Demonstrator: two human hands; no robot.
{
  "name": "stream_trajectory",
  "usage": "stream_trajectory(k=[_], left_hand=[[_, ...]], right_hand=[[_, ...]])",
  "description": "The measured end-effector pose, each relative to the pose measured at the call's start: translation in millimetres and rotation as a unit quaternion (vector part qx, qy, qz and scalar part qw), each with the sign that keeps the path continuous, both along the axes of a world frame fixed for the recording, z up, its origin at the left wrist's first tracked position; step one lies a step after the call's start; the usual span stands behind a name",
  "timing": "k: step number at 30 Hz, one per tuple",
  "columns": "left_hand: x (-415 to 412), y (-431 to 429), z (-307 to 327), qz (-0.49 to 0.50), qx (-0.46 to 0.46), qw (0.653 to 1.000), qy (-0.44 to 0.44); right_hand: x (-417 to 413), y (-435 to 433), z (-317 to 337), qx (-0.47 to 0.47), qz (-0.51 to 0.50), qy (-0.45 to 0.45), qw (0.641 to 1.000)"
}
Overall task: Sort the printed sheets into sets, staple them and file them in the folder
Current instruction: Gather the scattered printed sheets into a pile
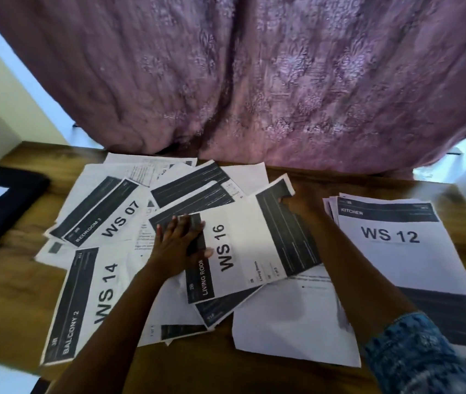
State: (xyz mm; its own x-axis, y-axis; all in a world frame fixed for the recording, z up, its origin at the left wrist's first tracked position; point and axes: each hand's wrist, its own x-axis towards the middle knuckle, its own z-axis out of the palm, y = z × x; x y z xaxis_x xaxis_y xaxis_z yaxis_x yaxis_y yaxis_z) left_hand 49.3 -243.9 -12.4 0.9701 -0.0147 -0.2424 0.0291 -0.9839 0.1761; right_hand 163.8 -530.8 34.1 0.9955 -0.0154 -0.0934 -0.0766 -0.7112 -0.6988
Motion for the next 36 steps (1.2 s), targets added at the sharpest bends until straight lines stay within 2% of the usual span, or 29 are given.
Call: stream_trajectory(k=[4, 8, 13, 16, 19, 21, 22, 23, 25, 28, 29, 30, 31, 33, 35, 36], left_hand=[[14, 24, 12, 0.083, -0.119, 0.987, -0.072], [25, 46, 16, 0.142, -0.083, 0.985, -0.049], [42, 64, 20, 0.126, -0.050, 0.991, 0.001], [49, 68, 29, 0.126, -0.037, 0.990, -0.041], [51, 77, 35, 0.179, -0.094, 0.975, -0.090], [43, 91, 35, 0.288, -0.204, 0.928, -0.119], [34, 96, 38, 0.355, -0.292, 0.879, -0.130], [21, 98, 41, 0.415, -0.384, 0.814, -0.135], [-16, 86, 46, 0.469, -0.518, 0.708, -0.099], [-77, 42, 43, 0.511, -0.554, 0.657, 0.015], [-92, 26, 42, 0.521, -0.585, 0.619, 0.053], [-102, 12, 41, 0.521, -0.631, 0.565, 0.102], [-108, 1, 40, 0.516, -0.658, 0.529, 0.142], [-115, -10, 42, 0.483, -0.677, 0.517, 0.201], [-117, -9, 54, 0.438, -0.673, 0.549, 0.232], [-120, -1, 64, 0.405, -0.663, 0.577, 0.252]], right_hand=[[-21, -24, 12, 0.055, -0.085, -0.010, 0.995], [-49, -41, 10, 0.113, -0.176, -0.048, 0.977], [-74, -52, 15, 0.141, -0.261, -0.075, 0.952], [-76, -48, 19, 0.171, -0.288, -0.086, 0.938], [-77, -31, 21, 0.209, -0.305, -0.100, 0.924], [-77, -15, 22, 0.240, -0.325, -0.108, 0.908], [-78, -6, 21, 0.254, -0.340, -0.107, 0.899], [-80, 5, 20, 0.270, -0.351, -0.103, 0.890], [-90, 27, 17, 0.335, -0.361, -0.088, 0.866], [-113, 63, 9, 0.480, -0.359, -0.043, 0.799], [-121, 74, 8, 0.515, -0.360, -0.020, 0.778], [-129, 85, 5, 0.534, -0.359, 0.007, 0.766], [-137, 96, 2, 0.540, -0.351, 0.035, 0.764], [-152, 114, -4, 0.529, -0.322, 0.079, 0.781], [-162, 128, -11, 0.516, -0.291, 0.100, 0.799], [-165, 133, -12, 0.506, -0.284, 0.107, 0.807]])
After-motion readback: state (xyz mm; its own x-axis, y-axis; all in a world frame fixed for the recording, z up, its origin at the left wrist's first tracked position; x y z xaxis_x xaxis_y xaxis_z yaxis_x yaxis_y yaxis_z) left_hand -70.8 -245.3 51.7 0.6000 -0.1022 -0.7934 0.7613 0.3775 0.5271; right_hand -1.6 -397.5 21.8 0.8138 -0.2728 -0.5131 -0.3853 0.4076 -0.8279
